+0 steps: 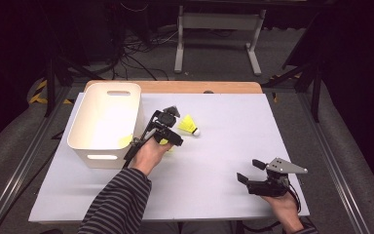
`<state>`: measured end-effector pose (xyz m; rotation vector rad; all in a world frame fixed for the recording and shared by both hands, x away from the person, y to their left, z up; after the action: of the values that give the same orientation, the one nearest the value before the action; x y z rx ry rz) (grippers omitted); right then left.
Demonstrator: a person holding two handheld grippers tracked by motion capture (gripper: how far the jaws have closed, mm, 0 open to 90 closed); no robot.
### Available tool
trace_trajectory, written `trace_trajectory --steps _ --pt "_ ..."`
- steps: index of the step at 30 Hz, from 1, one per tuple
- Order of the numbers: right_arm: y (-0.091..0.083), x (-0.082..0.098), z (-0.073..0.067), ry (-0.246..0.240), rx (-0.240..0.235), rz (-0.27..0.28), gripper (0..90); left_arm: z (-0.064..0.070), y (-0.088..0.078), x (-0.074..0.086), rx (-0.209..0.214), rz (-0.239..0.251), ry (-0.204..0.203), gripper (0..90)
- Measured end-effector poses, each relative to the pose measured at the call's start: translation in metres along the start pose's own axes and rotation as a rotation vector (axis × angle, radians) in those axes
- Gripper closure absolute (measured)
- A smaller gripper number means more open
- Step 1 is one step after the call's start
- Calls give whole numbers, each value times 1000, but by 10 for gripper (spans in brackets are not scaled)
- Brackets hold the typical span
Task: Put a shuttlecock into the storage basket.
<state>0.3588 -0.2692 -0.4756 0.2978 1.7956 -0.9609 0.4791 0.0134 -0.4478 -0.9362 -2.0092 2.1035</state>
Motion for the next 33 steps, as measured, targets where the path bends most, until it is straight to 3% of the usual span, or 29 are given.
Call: trace_trajectory --steps 14,33 --pt "0 0 0 -3 -2 0 167 -4 5 1 -13 -23 -24 350" --pt "0 0 -1 -3 -2 -1 167 -8 10 3 -43 -43 -26 429"
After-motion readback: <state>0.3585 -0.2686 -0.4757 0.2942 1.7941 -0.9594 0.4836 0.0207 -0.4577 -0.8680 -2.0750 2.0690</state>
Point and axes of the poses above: each handheld gripper's, and its own axes: y roughly forward along the jaws, x roughly out of its underside, z roughly to its right, the point moved 7 cm from there along y, roughly forward along the jaws, and after that the axes turned 7 degrees about -x, right-handed, at the moved point
